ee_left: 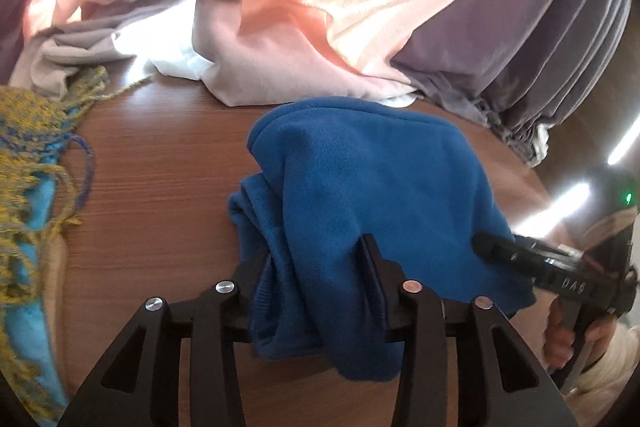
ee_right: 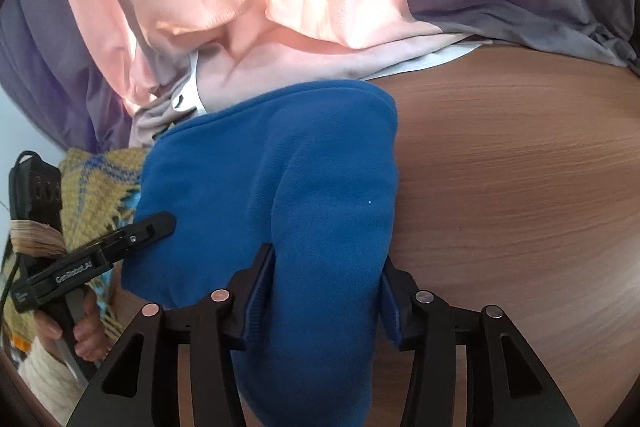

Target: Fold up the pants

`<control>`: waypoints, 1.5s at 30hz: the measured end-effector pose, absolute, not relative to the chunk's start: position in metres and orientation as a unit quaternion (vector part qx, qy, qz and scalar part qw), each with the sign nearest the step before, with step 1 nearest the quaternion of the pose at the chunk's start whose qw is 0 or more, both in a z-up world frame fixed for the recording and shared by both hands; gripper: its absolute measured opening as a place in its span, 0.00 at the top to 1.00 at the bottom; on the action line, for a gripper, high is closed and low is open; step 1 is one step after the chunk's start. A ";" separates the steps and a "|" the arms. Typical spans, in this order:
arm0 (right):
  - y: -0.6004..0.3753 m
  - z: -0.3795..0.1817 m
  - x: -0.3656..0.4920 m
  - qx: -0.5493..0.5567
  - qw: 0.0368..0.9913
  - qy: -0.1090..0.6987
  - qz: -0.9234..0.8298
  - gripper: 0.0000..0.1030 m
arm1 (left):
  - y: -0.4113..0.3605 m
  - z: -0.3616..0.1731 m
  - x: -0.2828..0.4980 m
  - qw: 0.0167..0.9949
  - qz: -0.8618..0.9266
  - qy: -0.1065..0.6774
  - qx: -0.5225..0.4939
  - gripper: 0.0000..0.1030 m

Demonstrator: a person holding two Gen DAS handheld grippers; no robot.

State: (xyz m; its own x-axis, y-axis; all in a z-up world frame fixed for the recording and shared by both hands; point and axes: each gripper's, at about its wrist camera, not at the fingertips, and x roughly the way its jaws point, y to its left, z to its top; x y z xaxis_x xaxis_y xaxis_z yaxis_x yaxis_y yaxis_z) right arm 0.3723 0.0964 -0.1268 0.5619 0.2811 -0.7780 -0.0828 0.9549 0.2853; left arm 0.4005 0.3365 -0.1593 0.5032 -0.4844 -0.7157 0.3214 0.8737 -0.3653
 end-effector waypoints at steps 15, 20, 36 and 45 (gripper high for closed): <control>0.069 -0.039 0.310 -0.003 0.946 0.324 0.027 0.26 | 0.304 -0.067 0.293 0.930 -0.099 0.354 0.008 0.35; 0.045 -0.012 0.266 0.014 0.955 0.296 0.026 0.17 | 0.279 -0.032 0.244 0.942 -0.087 0.324 0.015 0.19; -0.034 0.025 0.141 0.006 0.956 0.284 0.074 0.11 | 0.173 0.010 0.095 0.959 -0.039 0.280 0.017 0.05; -0.064 0.026 0.085 0.012 0.951 0.292 0.104 0.10 | 0.139 0.009 0.039 0.956 -0.042 0.290 -0.016 0.04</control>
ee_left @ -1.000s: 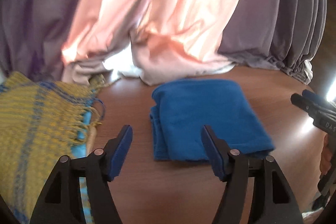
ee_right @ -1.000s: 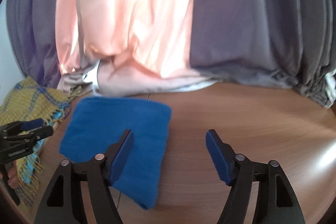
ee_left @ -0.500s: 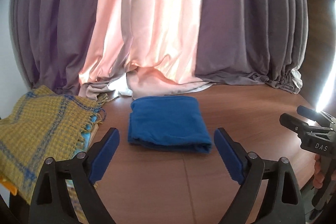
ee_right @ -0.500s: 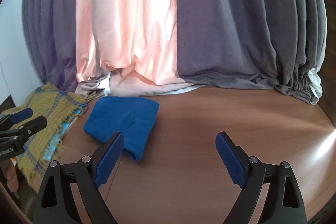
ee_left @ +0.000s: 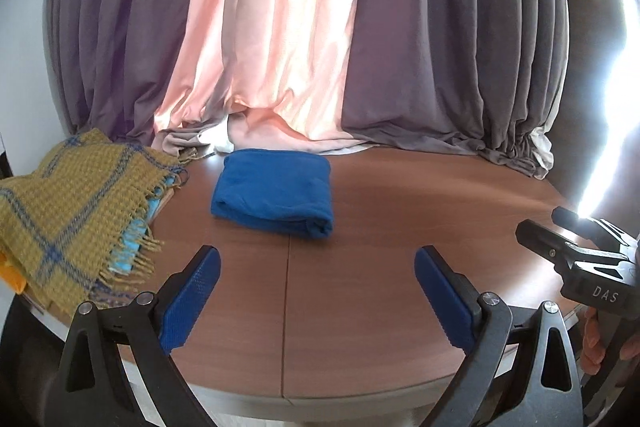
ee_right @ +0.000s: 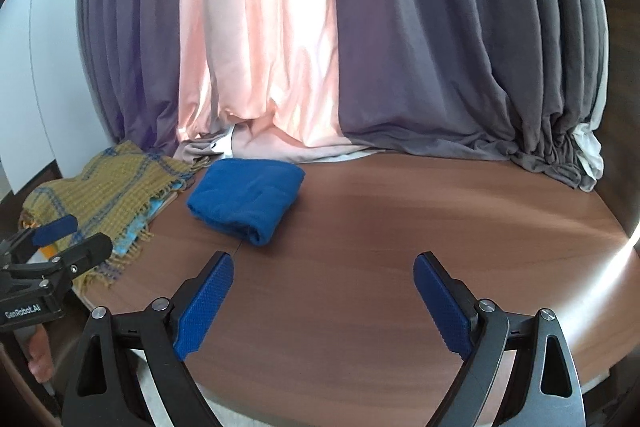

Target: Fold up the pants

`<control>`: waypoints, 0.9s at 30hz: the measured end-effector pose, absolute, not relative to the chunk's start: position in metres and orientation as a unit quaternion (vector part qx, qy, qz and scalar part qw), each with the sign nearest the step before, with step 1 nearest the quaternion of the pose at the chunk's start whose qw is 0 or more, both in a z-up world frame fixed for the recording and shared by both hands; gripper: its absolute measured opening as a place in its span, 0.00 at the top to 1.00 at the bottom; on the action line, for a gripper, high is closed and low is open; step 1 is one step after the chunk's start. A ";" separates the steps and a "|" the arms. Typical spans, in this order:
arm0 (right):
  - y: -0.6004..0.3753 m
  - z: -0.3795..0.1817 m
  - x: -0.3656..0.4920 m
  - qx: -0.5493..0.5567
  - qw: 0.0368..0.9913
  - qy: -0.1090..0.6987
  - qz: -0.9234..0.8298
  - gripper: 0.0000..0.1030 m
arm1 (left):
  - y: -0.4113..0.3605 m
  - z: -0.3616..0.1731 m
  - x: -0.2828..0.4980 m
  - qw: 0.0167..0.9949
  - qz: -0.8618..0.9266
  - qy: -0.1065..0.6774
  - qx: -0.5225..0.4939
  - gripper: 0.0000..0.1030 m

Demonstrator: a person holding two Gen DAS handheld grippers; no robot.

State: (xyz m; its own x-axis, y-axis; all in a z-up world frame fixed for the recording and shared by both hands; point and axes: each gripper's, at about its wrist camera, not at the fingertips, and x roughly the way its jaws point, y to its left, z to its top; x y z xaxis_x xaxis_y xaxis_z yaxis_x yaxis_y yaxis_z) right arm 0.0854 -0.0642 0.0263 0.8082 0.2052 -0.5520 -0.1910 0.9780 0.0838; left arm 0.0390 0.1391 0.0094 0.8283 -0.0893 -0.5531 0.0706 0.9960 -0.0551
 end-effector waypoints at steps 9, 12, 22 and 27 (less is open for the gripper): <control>-0.082 0.034 0.051 0.015 0.954 0.279 0.110 0.10 | 0.120 0.017 0.012 0.960 -0.036 0.278 -0.008 0.04; -0.086 0.038 0.042 0.020 0.956 0.270 0.108 0.10 | 0.116 0.019 0.006 0.961 -0.036 0.274 -0.005 0.04; -0.092 0.038 0.022 0.025 0.958 0.268 0.100 0.10 | 0.108 0.023 -0.007 0.963 -0.040 0.268 0.000 0.04; -0.095 0.038 0.016 0.026 0.959 0.266 0.099 0.10 | 0.108 0.025 -0.011 0.964 -0.035 0.263 0.001 0.04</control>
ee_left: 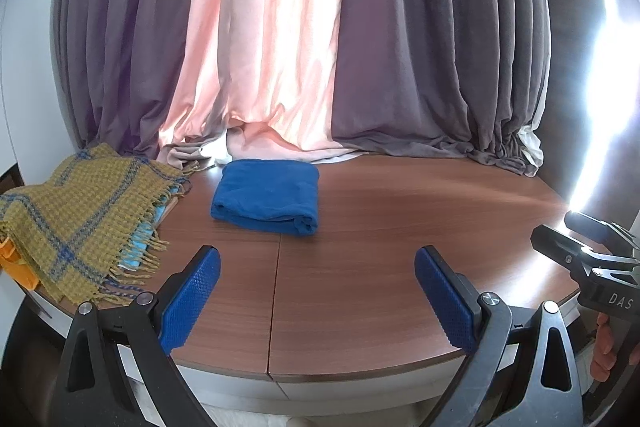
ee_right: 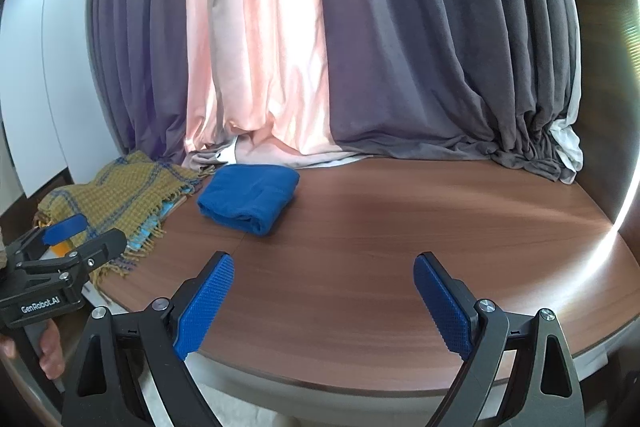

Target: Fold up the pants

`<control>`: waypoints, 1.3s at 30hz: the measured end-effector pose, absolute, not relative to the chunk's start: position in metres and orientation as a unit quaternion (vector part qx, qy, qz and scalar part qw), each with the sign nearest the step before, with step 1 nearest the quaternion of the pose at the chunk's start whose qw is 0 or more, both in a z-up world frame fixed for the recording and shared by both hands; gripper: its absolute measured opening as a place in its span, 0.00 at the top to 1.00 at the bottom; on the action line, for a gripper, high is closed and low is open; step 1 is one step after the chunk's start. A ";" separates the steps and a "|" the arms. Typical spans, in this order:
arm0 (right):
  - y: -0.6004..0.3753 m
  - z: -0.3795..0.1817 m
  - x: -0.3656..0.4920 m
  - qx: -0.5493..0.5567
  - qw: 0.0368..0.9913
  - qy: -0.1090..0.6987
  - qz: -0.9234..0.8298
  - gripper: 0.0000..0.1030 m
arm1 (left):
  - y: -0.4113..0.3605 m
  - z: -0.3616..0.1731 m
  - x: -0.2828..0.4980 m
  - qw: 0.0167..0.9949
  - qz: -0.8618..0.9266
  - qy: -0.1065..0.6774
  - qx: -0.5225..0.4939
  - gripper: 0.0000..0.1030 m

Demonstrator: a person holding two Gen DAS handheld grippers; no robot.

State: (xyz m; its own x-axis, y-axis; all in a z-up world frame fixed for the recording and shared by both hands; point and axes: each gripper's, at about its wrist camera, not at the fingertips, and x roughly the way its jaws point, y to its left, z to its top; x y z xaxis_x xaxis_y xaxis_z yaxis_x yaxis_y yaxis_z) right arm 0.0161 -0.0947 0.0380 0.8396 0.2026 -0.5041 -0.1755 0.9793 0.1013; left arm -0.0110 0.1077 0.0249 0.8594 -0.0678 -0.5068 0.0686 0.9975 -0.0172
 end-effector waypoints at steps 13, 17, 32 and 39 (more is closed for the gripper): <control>-0.094 0.039 0.008 0.024 0.959 0.265 0.095 0.10 | 0.104 0.028 -0.021 0.967 -0.035 0.253 0.000 0.03; -0.095 0.040 0.004 0.024 0.960 0.262 0.097 0.10 | 0.103 0.030 -0.023 0.968 -0.031 0.251 0.002 0.00; -0.092 0.042 0.004 0.024 0.960 0.261 0.097 0.10 | 0.096 0.034 -0.027 0.968 -0.026 0.249 0.007 0.00; -0.091 0.042 0.003 0.025 0.960 0.262 0.096 0.10 | 0.093 0.035 -0.025 0.968 -0.024 0.248 0.008 0.00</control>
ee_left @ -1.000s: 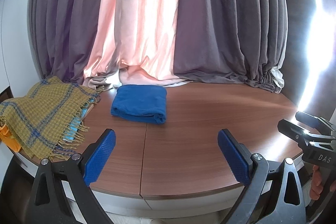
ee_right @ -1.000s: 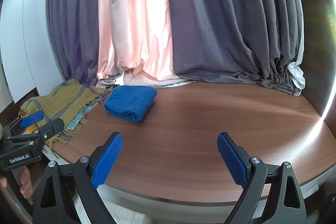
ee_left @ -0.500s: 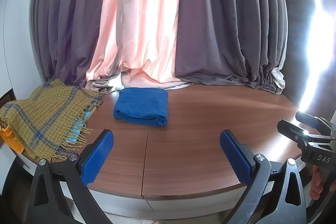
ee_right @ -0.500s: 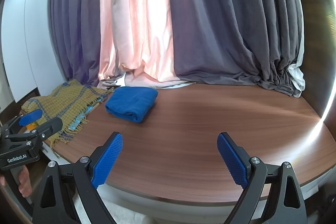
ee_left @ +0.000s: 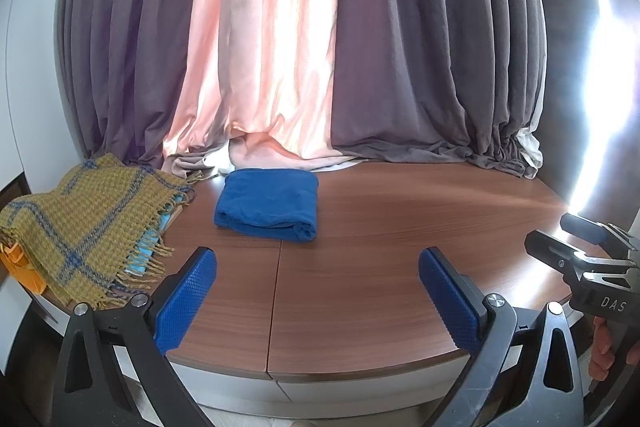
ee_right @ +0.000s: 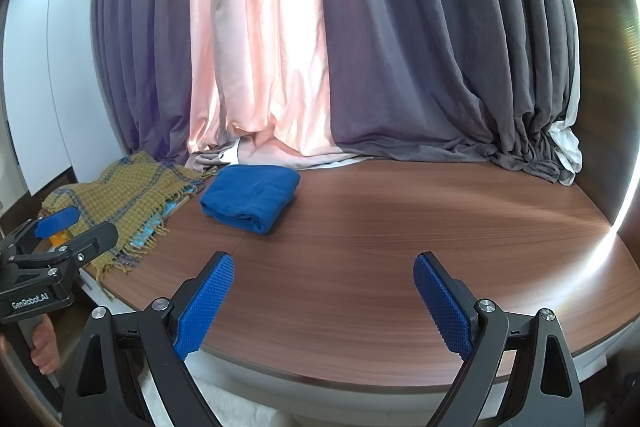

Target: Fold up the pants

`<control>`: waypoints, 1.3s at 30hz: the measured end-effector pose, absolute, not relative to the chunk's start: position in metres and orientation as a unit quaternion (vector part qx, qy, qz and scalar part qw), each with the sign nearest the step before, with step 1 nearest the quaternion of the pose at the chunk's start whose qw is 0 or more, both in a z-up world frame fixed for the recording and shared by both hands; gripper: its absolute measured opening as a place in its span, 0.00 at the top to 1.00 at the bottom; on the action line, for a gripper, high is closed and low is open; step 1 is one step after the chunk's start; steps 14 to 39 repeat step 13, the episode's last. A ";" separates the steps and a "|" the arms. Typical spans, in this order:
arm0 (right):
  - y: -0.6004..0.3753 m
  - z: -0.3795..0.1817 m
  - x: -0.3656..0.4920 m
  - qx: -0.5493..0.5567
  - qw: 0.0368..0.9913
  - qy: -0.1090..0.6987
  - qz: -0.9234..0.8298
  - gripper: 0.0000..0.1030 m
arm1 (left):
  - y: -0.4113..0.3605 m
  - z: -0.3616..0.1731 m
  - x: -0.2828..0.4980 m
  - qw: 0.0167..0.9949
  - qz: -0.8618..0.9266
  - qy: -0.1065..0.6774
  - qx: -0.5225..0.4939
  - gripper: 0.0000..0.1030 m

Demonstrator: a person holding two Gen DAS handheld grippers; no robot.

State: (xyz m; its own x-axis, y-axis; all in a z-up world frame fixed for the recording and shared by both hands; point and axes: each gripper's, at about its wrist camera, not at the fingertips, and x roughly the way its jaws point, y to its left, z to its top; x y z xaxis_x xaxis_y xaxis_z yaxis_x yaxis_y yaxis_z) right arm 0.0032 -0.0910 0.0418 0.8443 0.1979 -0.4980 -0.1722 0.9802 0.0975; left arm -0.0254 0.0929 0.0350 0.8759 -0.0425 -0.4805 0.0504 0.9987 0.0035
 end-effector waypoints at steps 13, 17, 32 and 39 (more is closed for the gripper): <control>-0.093 0.041 0.006 0.025 0.959 0.264 0.098 0.10 | 0.092 0.036 -0.023 0.967 -0.012 0.253 0.003 0.00; -0.093 0.041 0.006 0.025 0.959 0.264 0.098 0.10 | 0.092 0.036 -0.023 0.967 -0.012 0.253 0.003 0.00; -0.093 0.041 0.006 0.025 0.959 0.264 0.098 0.10 | 0.092 0.036 -0.023 0.967 -0.012 0.253 0.003 0.00; -0.093 0.041 0.006 0.025 0.959 0.264 0.098 0.10 | 0.092 0.036 -0.023 0.967 -0.012 0.253 0.003 0.00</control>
